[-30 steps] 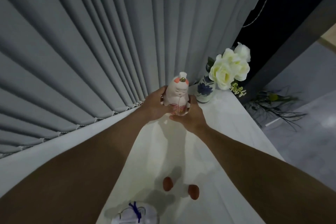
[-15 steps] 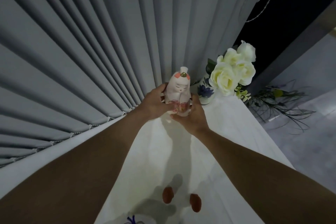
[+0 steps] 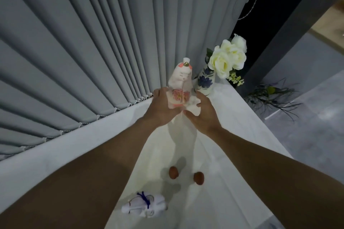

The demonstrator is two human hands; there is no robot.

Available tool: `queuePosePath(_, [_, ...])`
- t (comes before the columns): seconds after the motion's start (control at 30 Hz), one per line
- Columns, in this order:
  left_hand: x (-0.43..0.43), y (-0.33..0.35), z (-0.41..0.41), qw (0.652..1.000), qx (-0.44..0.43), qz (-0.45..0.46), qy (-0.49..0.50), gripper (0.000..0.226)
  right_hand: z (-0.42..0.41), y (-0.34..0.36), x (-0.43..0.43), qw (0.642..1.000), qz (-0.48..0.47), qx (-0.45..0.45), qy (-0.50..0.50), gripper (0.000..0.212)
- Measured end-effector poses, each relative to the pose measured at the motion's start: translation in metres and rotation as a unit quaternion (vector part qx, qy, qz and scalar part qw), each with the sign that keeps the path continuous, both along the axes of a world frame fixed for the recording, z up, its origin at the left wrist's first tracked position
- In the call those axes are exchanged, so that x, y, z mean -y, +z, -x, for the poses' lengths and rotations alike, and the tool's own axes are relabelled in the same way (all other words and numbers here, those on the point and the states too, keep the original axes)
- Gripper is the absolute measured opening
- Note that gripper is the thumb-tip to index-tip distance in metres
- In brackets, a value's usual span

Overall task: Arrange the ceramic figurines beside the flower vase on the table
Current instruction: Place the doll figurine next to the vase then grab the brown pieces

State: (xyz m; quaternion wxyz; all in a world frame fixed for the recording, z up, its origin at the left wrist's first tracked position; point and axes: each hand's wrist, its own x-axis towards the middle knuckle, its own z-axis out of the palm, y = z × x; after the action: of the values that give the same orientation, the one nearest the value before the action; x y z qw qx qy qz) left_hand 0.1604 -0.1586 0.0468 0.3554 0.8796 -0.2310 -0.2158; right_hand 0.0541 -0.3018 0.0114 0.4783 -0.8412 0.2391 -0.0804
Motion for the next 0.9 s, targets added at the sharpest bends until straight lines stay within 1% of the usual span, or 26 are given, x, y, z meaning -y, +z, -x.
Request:
queuePosePath(0.03, [-0.006, 0.0, 0.01, 1.0, -0.011, -0.001, -0.012, 0.077, 0.011, -0.001, -0.004, 1.0, 0.026, -0.004, 0.005, 0.057])
queuePosePath(0.1, [-0.018, -0.003, 0.031, 0.996, -0.05, -0.023, -0.066, 0.064, 0.036, -0.004, -0.013, 0.998, 0.056, -0.032, 0.027, 0.062])
queuePosePath(0.17, [-0.031, -0.008, 0.05, 0.986, -0.085, -0.061, -0.13, 0.05, 0.062, -0.008, -0.021, 0.995, 0.073, -0.047, 0.053, 0.057])
queuePosePath(0.23, [-0.043, -0.011, 0.07, 0.975, -0.094, -0.092, -0.181, 0.044, 0.089, -0.013, -0.027, 0.993, 0.081, -0.057, 0.066, 0.053])
queuePosePath(0.37, [-0.067, -0.022, 0.104, 0.957, -0.116, -0.139, -0.227, 0.052, 0.14, -0.023, -0.041, 0.988, 0.075, -0.096, 0.093, 0.055])
queuePosePath(0.47, [-0.083, -0.032, 0.119, 0.949, -0.125, -0.156, -0.242, 0.06, 0.168, -0.031, -0.05, 0.982, 0.062, -0.126, 0.124, 0.071])
queuePosePath(0.5, [-0.087, -0.037, 0.122, 0.948, -0.119, -0.161, -0.246, 0.059, 0.175, -0.033, -0.054, 0.979, 0.061, -0.137, 0.136, 0.076])
queuePosePath(0.53, [-0.091, -0.042, 0.125, 0.949, -0.111, -0.164, -0.246, 0.054, 0.18, -0.038, -0.057, 0.976, 0.06, -0.149, 0.145, 0.076])
queuePosePath(0.57, [-0.094, -0.049, 0.128, 0.951, -0.103, -0.166, -0.242, 0.047, 0.184, -0.042, -0.061, 0.973, 0.065, -0.163, 0.149, 0.071])
queuePosePath(0.6, [-0.097, -0.054, 0.13, 0.953, -0.094, -0.162, -0.236, 0.039, 0.186, -0.048, -0.064, 0.972, 0.077, -0.164, 0.148, 0.062])
queuePosePath(0.7, [-0.101, -0.07, 0.133, 0.966, -0.061, -0.132, -0.212, 0.022, 0.188, -0.064, -0.072, 0.98, 0.105, -0.119, 0.119, 0.014])
queuePosePath(0.73, [-0.1, -0.074, 0.134, 0.973, -0.054, -0.112, -0.194, 0.018, 0.188, -0.067, -0.072, 0.984, 0.1, -0.104, 0.107, 0.004])
queuePosePath(0.8, [-0.096, -0.077, 0.135, 0.984, -0.054, -0.076, -0.154, 0.015, 0.185, -0.068, -0.071, 0.99, 0.074, -0.088, 0.082, 0.008])
queuePosePath(0.9, [-0.082, -0.08, 0.13, 0.993, -0.053, -0.049, -0.098, 0.021, 0.17, -0.068, -0.061, 0.996, 0.036, -0.073, 0.021, 0.014])
